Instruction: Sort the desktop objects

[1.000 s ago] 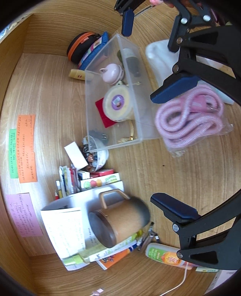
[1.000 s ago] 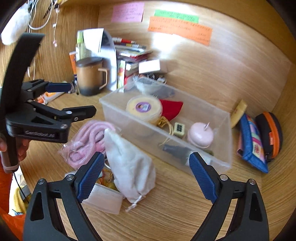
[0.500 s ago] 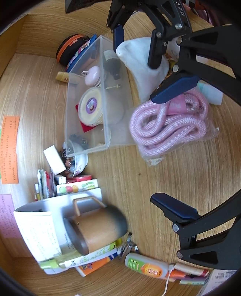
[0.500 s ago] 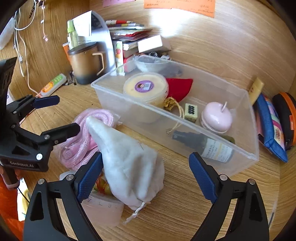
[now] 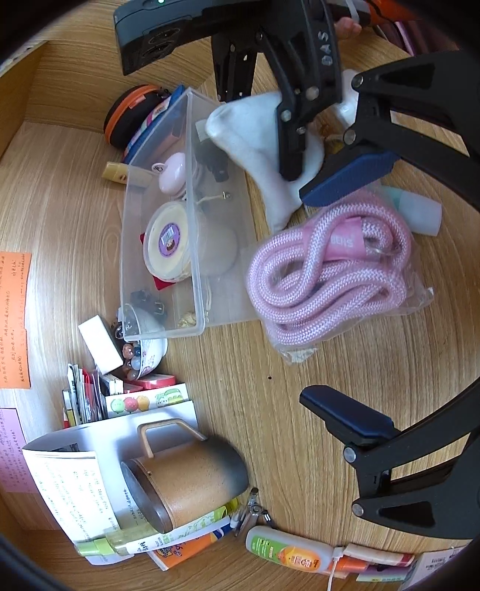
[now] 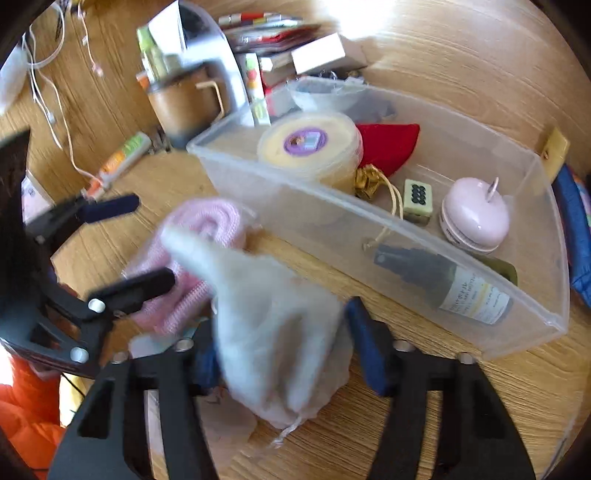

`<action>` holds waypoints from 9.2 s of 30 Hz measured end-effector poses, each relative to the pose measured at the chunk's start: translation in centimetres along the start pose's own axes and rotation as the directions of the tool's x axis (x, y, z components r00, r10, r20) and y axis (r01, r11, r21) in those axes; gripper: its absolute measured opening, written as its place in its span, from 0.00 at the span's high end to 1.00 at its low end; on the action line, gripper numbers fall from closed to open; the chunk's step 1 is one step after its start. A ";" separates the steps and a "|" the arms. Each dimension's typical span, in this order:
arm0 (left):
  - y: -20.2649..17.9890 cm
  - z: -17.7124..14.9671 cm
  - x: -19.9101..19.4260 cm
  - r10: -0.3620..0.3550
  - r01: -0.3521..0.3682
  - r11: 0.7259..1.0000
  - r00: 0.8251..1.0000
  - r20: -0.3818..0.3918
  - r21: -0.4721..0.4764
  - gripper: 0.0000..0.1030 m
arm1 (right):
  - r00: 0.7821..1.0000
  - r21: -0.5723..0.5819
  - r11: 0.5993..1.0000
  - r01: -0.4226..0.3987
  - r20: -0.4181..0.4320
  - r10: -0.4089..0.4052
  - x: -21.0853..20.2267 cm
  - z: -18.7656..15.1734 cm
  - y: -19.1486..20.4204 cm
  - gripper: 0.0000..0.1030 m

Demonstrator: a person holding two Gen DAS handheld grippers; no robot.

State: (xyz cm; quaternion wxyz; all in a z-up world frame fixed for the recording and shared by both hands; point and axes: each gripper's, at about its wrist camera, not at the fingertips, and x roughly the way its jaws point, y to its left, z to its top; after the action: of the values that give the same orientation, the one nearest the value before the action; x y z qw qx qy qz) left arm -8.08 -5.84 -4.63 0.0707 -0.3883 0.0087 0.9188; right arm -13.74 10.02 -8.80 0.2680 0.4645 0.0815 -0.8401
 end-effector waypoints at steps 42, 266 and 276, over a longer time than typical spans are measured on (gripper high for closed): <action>-0.7 0.0 4.8 0.038 -0.043 0.998 0.993 -0.113 -0.049 0.29 | 0.974 0.055 0.981 0.184 0.121 -0.190 -3.1 -6.1 -3.6 0.50; 2.4 -2.1 -1.9 0.108 -0.106 0.992 0.994 0.020 -0.074 0.02 | 0.959 0.044 0.989 0.144 0.240 -0.150 -5.4 -6.5 7.1 0.12; 2.1 -4.3 -1.9 0.120 -0.121 0.991 0.993 -0.008 -0.051 0.02 | 0.968 0.080 0.991 0.109 0.219 -0.124 -3.4 -7.0 7.3 0.13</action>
State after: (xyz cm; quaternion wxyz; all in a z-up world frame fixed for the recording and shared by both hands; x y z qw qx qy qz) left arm -4.03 -8.40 -6.34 0.0051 -0.3912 0.0088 0.9202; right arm -3.25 7.85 -9.07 0.2099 0.3700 0.0499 -0.9036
